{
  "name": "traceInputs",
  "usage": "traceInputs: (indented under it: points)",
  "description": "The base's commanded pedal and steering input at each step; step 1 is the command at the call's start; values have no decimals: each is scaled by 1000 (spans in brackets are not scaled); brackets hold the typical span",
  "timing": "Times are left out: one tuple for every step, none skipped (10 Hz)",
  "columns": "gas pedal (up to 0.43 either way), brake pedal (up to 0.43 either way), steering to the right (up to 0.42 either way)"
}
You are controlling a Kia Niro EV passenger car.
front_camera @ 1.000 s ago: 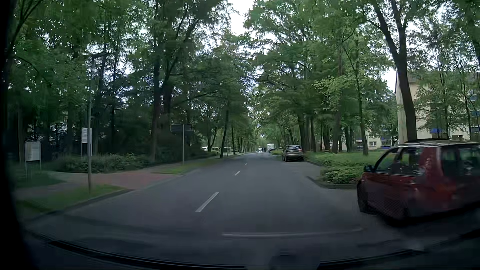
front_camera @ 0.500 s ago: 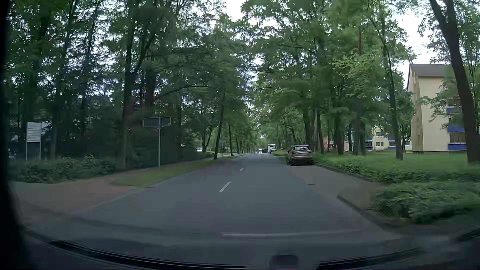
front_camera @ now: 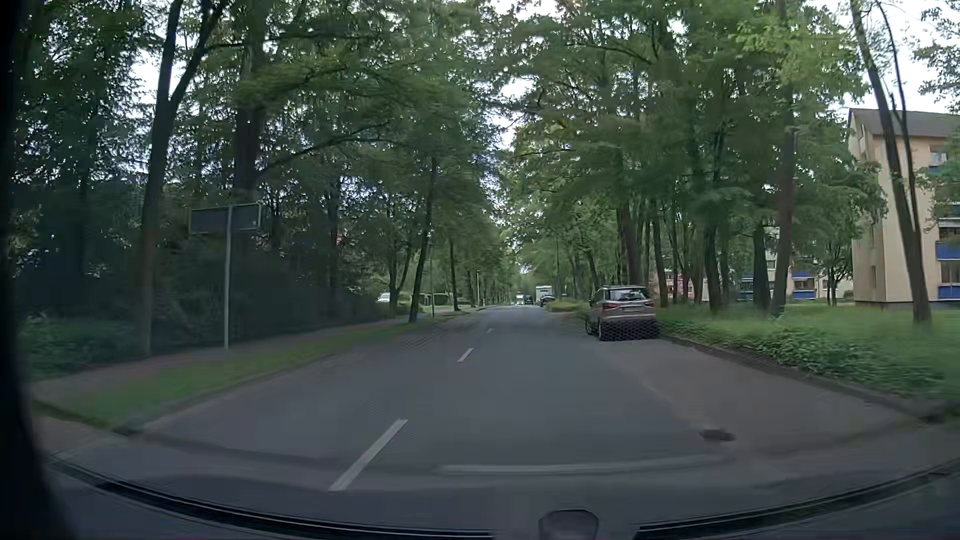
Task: Follow the waypoints while adhering to traffic rules and regulations
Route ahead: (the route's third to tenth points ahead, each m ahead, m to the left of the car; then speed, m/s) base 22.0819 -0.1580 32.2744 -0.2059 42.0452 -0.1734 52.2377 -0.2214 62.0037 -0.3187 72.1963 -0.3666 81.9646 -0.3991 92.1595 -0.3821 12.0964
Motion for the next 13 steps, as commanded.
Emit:
traceInputs:
  points:
    - [189,6,4]
    - [189,6,4]
    - [189,6,4]
    - [189,6,4]
    - [189,6,4]
    - [189,6,4]
    - [189,6,4]
    - [189,6,4]
    - [189,6,4]
    - [189,6,3]
    - [189,6,1]
    - [189,6,2]
    - [189,6,1]
